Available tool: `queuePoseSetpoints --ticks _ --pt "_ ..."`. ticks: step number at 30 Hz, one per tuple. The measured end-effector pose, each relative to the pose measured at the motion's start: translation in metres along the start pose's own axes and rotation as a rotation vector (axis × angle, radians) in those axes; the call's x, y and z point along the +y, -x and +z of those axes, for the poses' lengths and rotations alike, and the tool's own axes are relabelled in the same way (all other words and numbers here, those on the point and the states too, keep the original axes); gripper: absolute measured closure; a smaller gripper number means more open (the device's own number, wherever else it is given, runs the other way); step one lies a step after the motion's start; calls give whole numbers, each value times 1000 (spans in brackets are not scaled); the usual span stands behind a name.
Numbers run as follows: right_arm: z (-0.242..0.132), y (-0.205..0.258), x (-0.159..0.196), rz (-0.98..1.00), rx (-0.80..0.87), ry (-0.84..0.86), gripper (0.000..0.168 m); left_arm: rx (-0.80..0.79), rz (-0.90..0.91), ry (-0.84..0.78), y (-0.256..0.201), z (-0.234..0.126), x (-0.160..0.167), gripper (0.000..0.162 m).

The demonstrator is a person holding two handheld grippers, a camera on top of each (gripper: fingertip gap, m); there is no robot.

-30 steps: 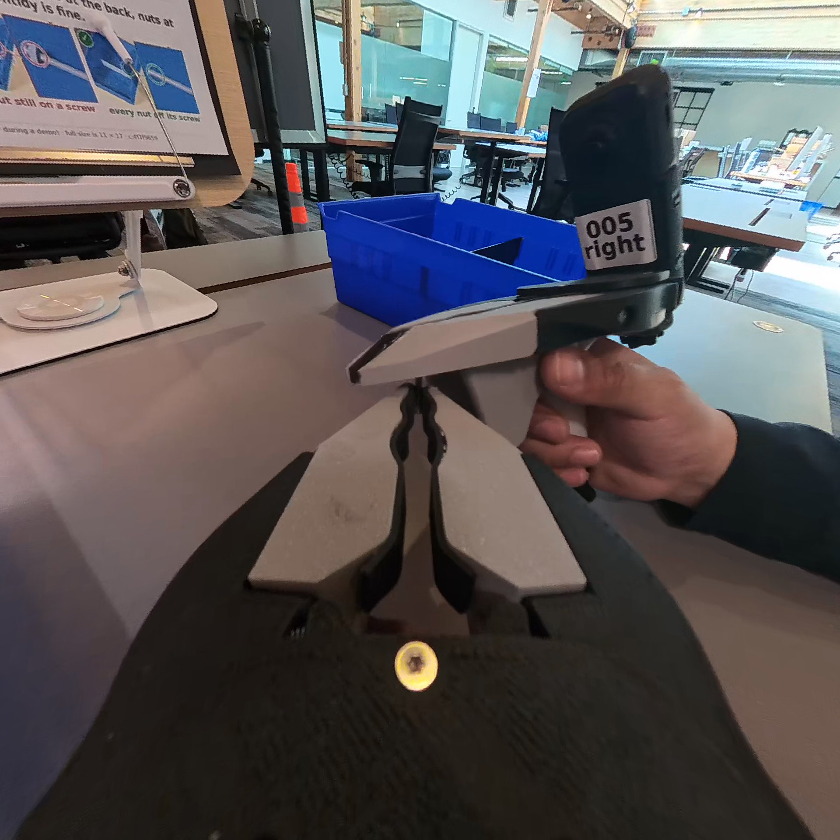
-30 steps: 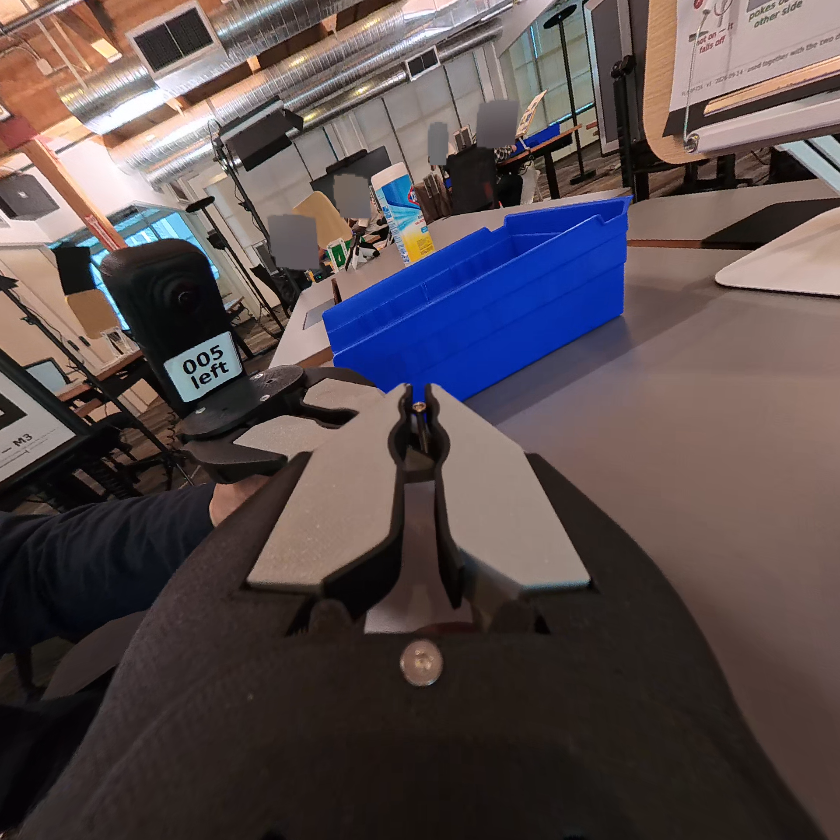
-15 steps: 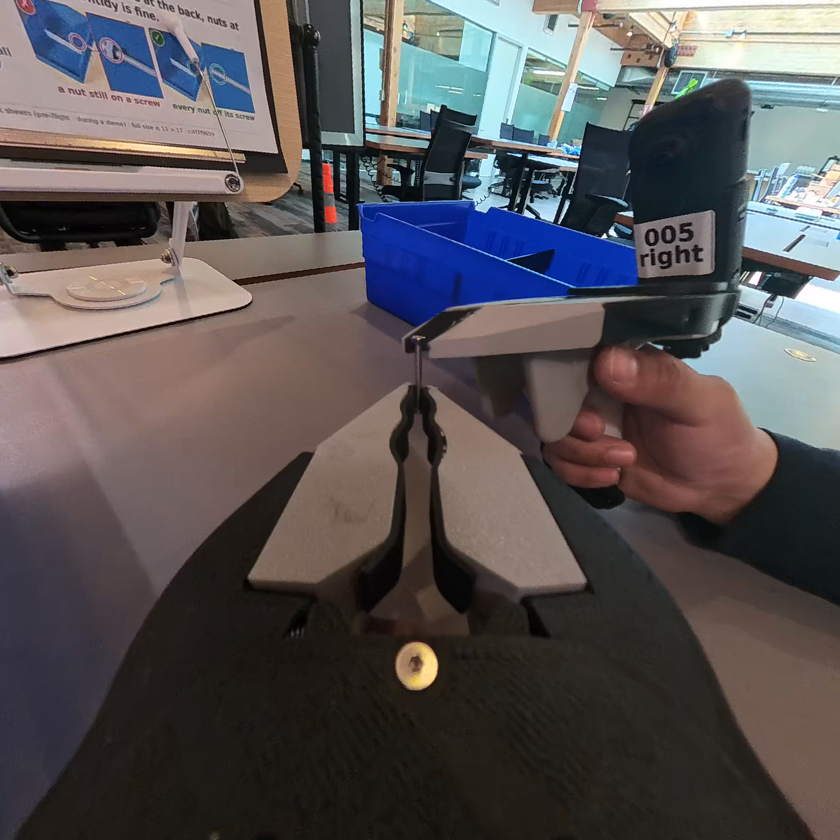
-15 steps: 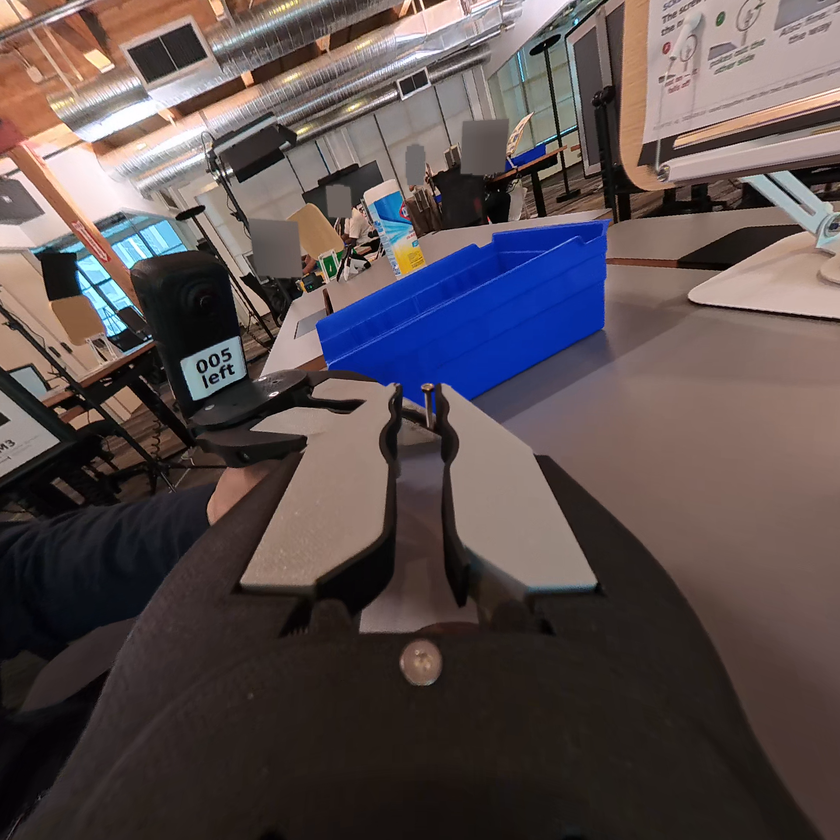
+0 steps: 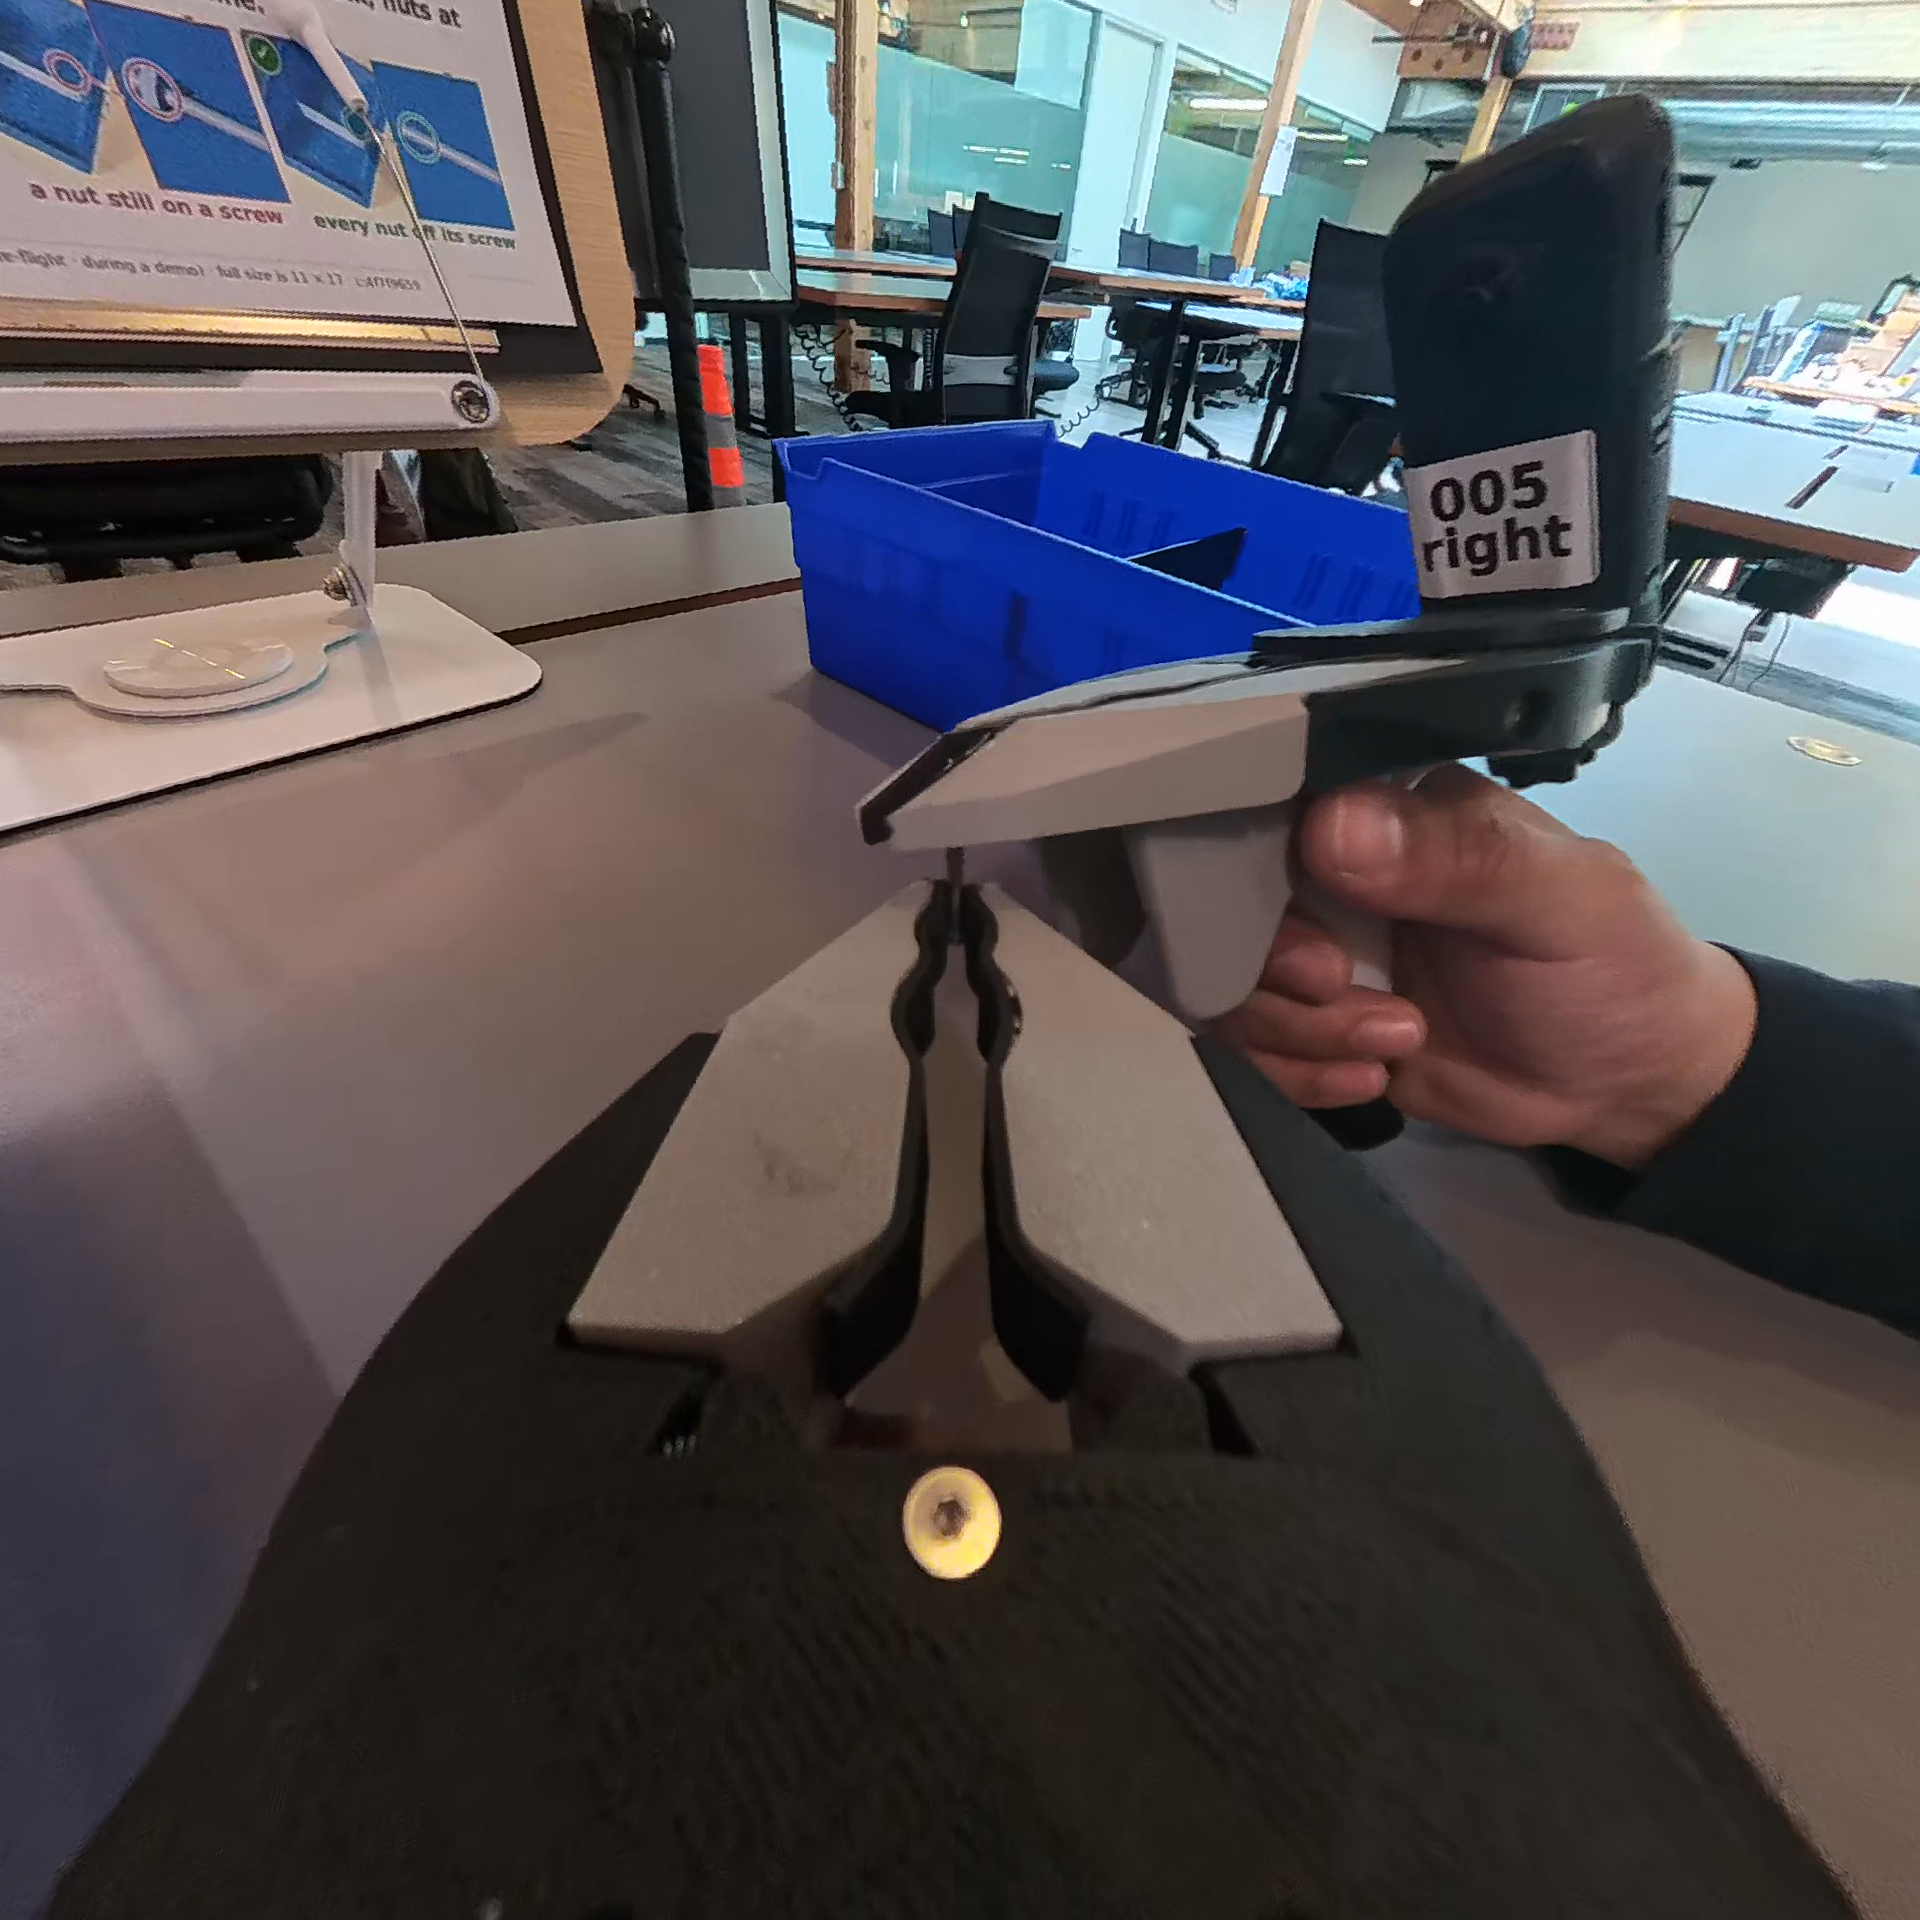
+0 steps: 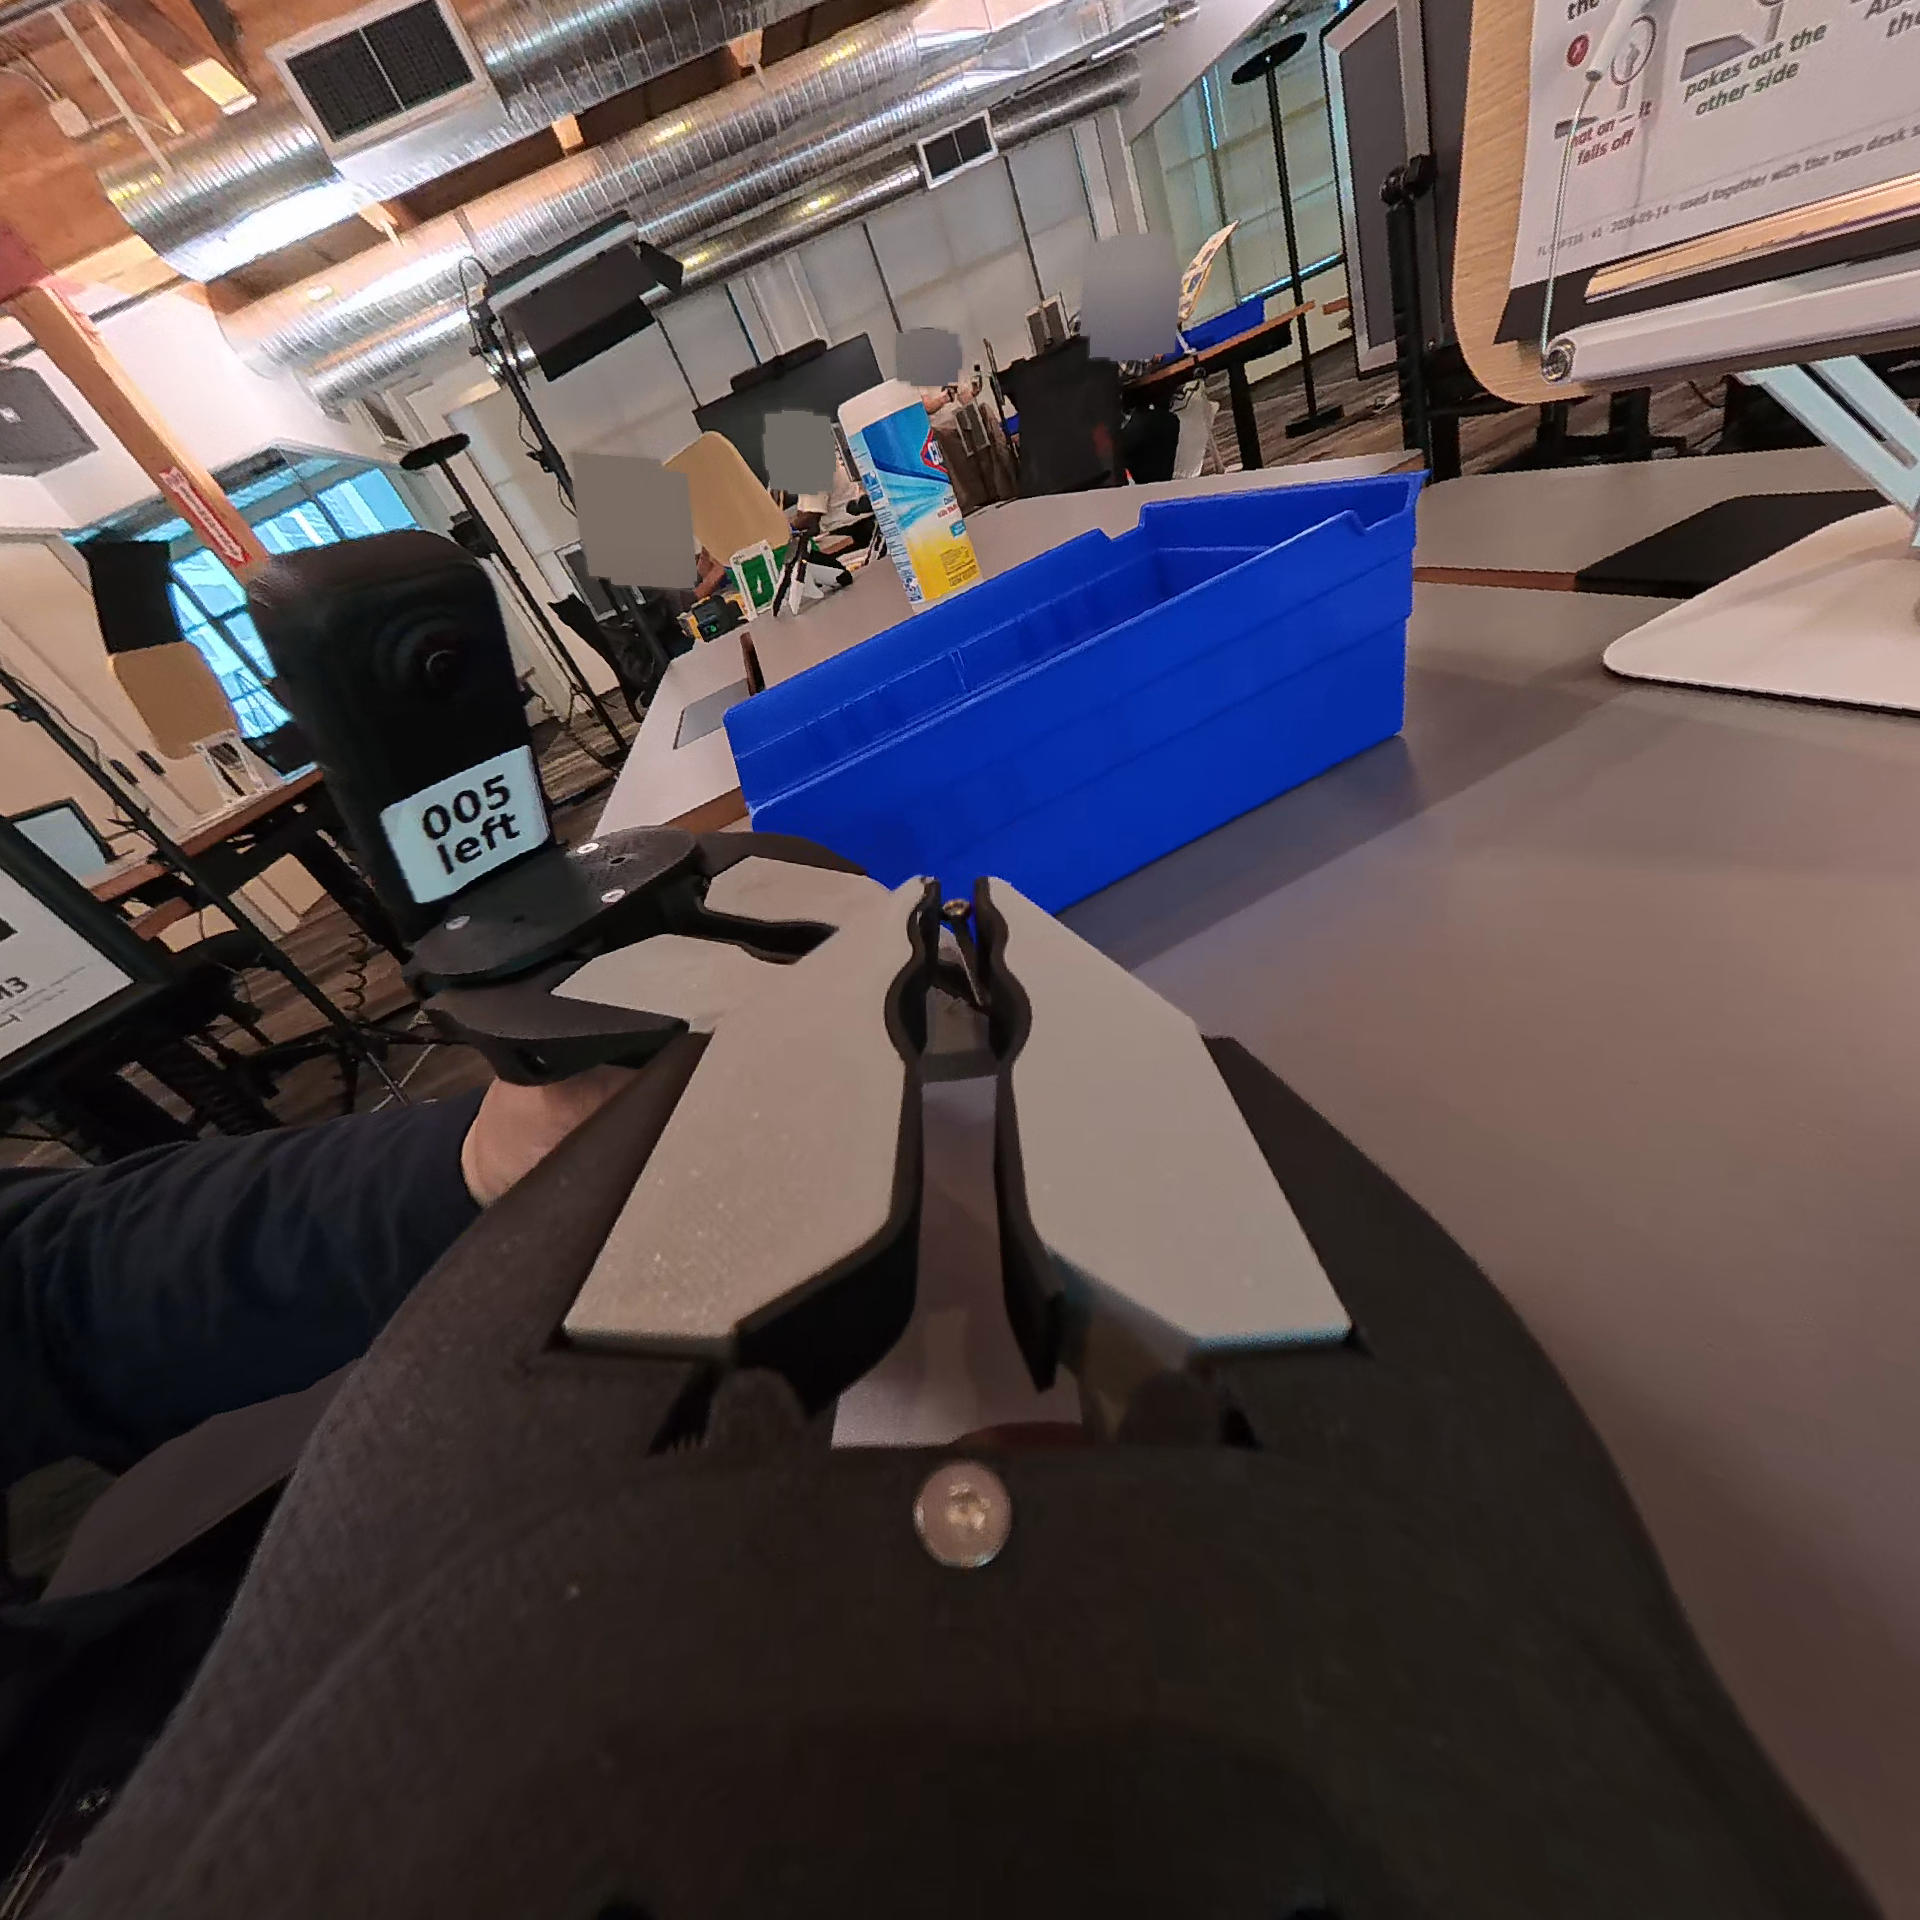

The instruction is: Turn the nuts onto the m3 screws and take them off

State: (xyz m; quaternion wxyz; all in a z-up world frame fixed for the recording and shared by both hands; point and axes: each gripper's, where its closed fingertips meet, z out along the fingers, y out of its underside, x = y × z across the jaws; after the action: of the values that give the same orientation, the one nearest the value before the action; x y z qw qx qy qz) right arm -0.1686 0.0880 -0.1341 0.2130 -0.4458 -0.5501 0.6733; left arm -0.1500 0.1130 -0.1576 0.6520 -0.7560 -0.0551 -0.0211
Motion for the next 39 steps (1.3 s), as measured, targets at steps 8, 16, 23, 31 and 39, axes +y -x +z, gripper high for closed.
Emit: queuePoseSetpoints --ticks 8,16,23,31,39 --pt "3 1 5 -59 26 37 161 -14 34 24 1 0 3 162" --pt "2 -1 7 -44 26 49 168 0 88 35 -7 2 5 162" --pt "0 -1 3 6 -4 20 168 22 65 31 -8 2 4 162" --pt "-11 -10 -9 55 13 -44 152 -28 12 21 6 -1 3 162" --pt "-1 -2 4 -38 34 27 153 -53 21 40 10 -2 5 162"
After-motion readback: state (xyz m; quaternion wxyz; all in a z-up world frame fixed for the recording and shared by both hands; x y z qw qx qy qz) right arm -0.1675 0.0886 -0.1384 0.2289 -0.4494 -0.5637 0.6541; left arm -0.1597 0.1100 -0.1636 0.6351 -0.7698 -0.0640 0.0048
